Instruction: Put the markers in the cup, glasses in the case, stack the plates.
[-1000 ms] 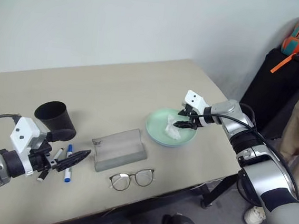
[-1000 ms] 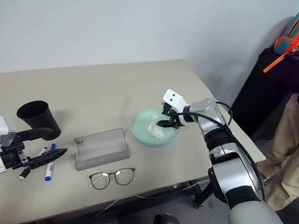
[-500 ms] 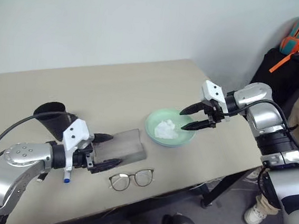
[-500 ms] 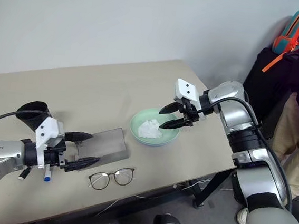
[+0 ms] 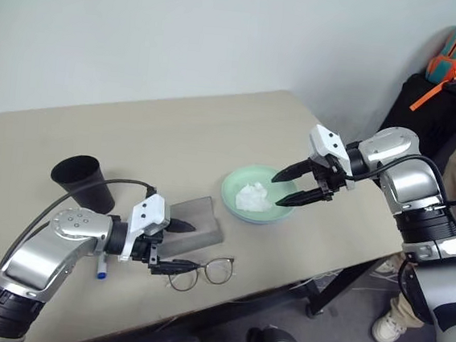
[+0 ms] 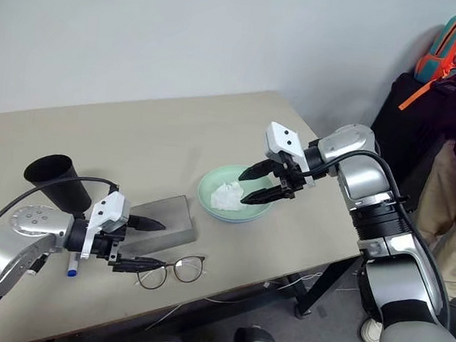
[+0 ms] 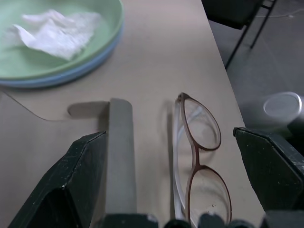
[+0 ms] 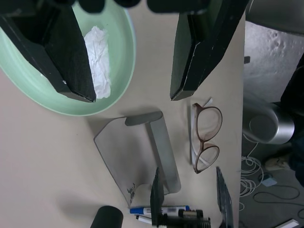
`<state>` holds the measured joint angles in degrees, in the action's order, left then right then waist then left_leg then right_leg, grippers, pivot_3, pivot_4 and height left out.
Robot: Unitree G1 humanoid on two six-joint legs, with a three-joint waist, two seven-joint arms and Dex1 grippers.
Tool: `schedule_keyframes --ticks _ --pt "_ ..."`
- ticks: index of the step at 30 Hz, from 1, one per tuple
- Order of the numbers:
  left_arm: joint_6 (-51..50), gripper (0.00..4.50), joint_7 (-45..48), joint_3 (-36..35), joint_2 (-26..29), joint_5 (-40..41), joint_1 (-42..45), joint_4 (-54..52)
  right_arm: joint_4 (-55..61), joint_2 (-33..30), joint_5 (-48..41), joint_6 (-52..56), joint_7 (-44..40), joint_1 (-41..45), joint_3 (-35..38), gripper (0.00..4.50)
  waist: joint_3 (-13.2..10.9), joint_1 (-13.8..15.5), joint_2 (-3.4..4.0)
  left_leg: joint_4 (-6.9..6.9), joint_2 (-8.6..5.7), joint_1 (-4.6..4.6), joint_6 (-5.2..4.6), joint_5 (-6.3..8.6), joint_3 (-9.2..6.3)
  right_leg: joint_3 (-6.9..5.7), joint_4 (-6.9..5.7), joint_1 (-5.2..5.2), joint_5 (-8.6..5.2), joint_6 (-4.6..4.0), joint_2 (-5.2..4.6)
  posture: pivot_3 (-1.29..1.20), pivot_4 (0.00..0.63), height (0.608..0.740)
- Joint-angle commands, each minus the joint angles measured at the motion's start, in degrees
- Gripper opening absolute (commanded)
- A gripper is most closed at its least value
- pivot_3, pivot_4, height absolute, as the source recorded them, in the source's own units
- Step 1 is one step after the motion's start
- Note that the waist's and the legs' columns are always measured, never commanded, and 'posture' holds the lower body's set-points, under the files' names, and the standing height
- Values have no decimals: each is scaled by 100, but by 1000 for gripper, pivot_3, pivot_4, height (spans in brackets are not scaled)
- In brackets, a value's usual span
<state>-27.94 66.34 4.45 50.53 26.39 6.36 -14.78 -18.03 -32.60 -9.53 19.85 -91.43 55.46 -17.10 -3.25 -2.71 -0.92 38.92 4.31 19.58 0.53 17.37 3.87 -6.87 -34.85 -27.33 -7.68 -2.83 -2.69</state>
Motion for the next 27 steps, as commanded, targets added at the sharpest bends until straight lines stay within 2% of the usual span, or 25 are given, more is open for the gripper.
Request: schedule_keyframes --ticks 1,6,13,24,27 --pt "208 4500 282 104 -67 -70 292 256 222 -49 -116 -16 24 -20 98 2694 0 2 0 0 0 1 0 0 0 0 0 0 0 0 0 0 0 738" --pt "413 4500 683 356 -63 -236 432 471 218 -43 -81 -38 79 -55 100 2694 0 1 0 0 -2 2 0 0 1 3 0 0 1 1 -1 0 0 738" --pt "397 4500 841 285 -177 -201 755 684 350 -56 -87 -5 152 -183 97 2694 0 4 0 2 -4 1 -1 0 -1 5 -1 1 0 0 -2 0 0 738" --pt "492 4500 1306 576 -198 -392 979 1049 400 -54 -58 -29 287 -236 70 2694 0 1 0 3 -6 0 -1 -1 -1 8 -2 2 1 1 -1 0 0 738" --pt "475 3934 1393 614 -225 -379 1013 1036 424 -54 -61 -21 311 -257 61 2721 1 1 -1 4 -7 1 -1 0 -1 9 -2 3 1 1 -1 0 0 738"
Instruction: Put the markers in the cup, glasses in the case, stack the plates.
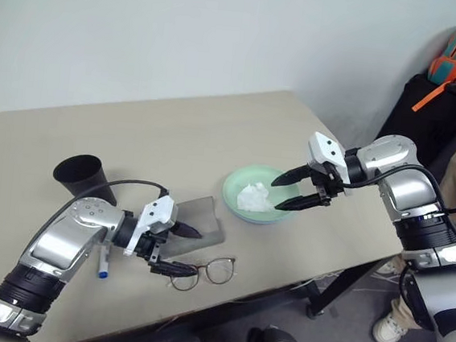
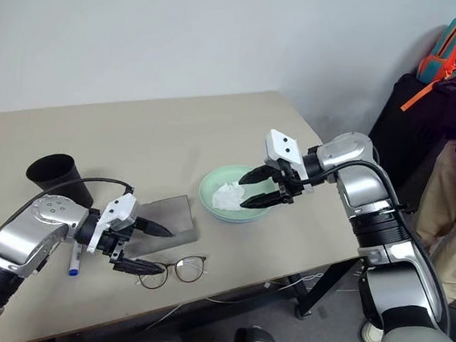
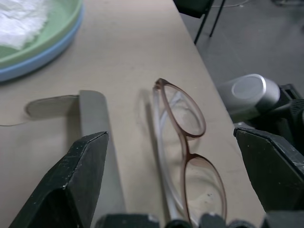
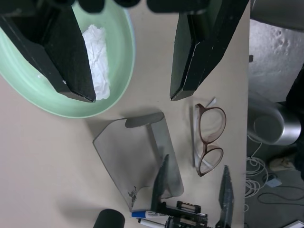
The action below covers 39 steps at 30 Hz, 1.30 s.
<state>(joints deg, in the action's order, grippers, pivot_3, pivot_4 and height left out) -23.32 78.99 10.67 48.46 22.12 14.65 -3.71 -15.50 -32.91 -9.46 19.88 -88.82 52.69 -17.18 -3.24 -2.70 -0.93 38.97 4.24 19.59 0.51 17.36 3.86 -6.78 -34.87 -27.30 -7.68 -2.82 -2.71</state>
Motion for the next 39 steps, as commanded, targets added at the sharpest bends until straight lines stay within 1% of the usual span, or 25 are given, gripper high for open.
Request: schedule_keyframes --ticks 1,3,15,27,36,39 --pt "47 3596 122 21 -28 -10 207 -60 181 -24 -71 -18 53 15 66 2721 0 0 0 0 -1 0 0 0 0 1 0 0 0 0 0 0 0 738" --pt "55 2925 29 60 -82 -127 282 -1 199 -23 -75 -8 55 7 61 2721 0 1 0 0 -2 0 0 0 0 3 0 0 0 0 0 0 0 738" --pt "180 2925 169 402 -91 -575 467 110 148 27 -51 -40 93 30 22 2721 0 0 -1 0 -14 -1 -1 0 -1 22 -3 1 4 6 0 0 0 738" --pt "58 2925 289 588 -180 -537 465 -9 173 28 -47 -48 132 10 15 2721 1 -1 -1 -1 -43 0 -4 0 0 79 -7 1 5 8 3 0 0 738" --pt "15 2925 226 766 -265 -594 383 -96 217 3 -62 -47 166 -42 26 2721 1 -1 -3 1 -56 0 -8 0 1 135 -6 2 5 8 23 0 0 738" --pt "-21 2380 222 829 -282 -602 381 -114 215 1 -57 -55 173 -47 33 2721 2 -2 -3 1 -55 0 -8 0 -2 155 -6 2 5 8 41 0 0 738"
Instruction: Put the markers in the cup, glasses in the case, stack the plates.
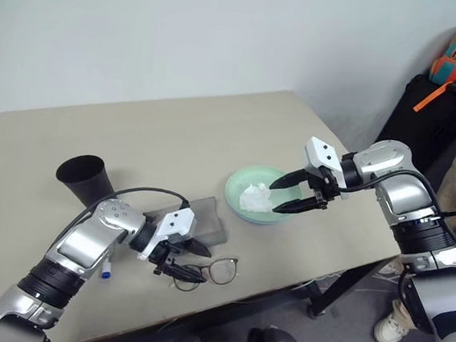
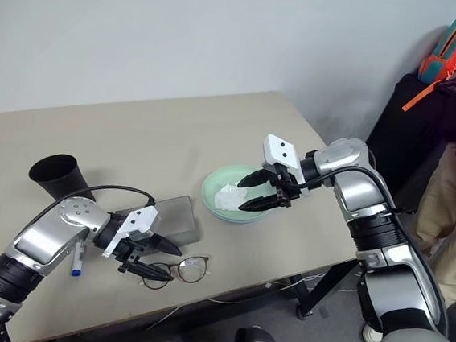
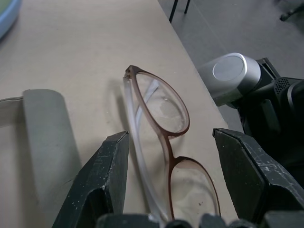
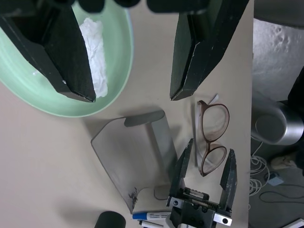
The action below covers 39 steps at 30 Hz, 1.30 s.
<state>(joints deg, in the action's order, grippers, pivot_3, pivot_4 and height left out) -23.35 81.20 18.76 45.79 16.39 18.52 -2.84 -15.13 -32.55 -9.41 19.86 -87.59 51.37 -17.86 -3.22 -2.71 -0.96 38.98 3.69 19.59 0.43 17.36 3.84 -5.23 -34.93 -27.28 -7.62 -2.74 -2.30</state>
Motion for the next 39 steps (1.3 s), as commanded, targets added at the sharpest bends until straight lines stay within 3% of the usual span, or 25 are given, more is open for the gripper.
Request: schedule_keyframes --ticks 1,7,15,21,29,39 --pt "5 2011 5 59 -3 -64 -13 -199 194 -34 -64 -45 55 80 100 2721 0 -2 0 0 1 0 0 0 -1 13 0 0 0 0 9 0 0 738" --pt "46 30 -16 164 17 -195 -38 -187 255 -42 -75 -24 65 64 95 2721 0 -1 0 -2 2 -3 0 0 -2 75 -3 0 0 0 51 0 0 738" --pt "-29 30 -91 23 -42 -124 140 -195 207 -22 -56 -58 78 92 80 2721 0 0 0 0 -16 -9 -22 -13 6 123 1 17 -6 -10 60 0 0 738" --pt "-519 30 22 -399 -77 411 597 -74 158 14 -30 -111 58 130 37 2721 -1 -1 -3 16 -17 -8 -30 -18 0 125 1 19 -7 -11 63 0 0 738" --pt "-591 30 170 -813 40 507 1329 890 106 57 -35 -138 57 179 0 2721 0 -11 -3 9 -18 -7 -31 -18 -3 157 0 19 -6 -10 92 0 0 738" --pt "202 30 377 -763 134 15 1532 2146 128 97 -26 -165 96 165 -13 2721 1 -7 -5 -9 -35 -8 -32 -18 -8 282 -8 18 -6 -10 154 0 0 738"
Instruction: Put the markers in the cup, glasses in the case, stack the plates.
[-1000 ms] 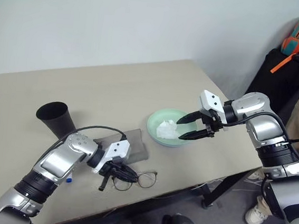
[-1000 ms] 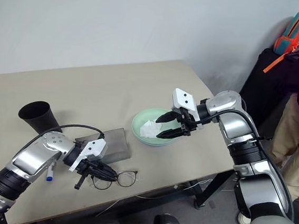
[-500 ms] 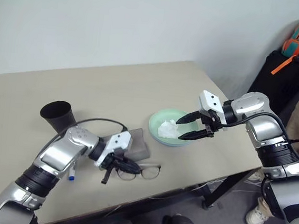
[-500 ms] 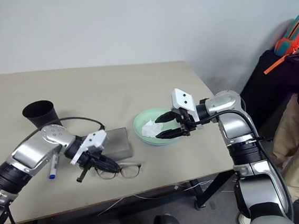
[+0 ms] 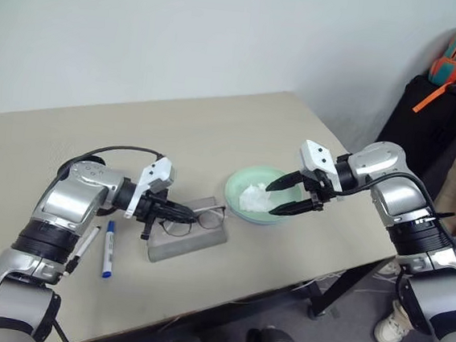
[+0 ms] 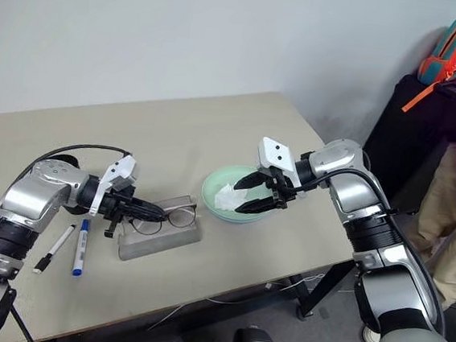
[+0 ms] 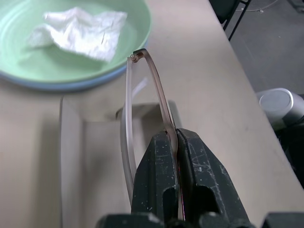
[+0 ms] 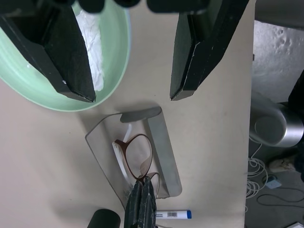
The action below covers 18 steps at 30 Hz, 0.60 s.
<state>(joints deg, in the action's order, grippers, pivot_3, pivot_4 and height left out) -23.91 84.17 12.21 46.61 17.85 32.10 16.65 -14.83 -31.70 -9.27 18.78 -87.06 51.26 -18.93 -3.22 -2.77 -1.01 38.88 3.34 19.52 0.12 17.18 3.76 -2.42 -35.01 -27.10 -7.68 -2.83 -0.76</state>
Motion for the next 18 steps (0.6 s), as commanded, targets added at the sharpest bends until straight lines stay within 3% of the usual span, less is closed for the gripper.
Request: schedule_keyframes --ticks 1,8,18 --pt "374 30 91 -104 48 -185 169 313 115 8 -45 -49 48 168 98 2721 1 0 -1 1 -3 0 -1 0 0 4 0 0 0 0 -1 0 0 738" --pt "775 30 192 -54 -4 -383 -15 636 193 -17 -71 -19 88 142 118 2721 4 1 -6 11 -11 2 -14 7 7 22 1 0 0 0 -3 0 0 738" --pt "577 30 218 -17 -141 -322 -558 52 261 -24 -88 11 134 104 123 2721 5 2 -9 11 -12 1 -23 13 12 29 -1 0 0 1 -3 0 0 738"
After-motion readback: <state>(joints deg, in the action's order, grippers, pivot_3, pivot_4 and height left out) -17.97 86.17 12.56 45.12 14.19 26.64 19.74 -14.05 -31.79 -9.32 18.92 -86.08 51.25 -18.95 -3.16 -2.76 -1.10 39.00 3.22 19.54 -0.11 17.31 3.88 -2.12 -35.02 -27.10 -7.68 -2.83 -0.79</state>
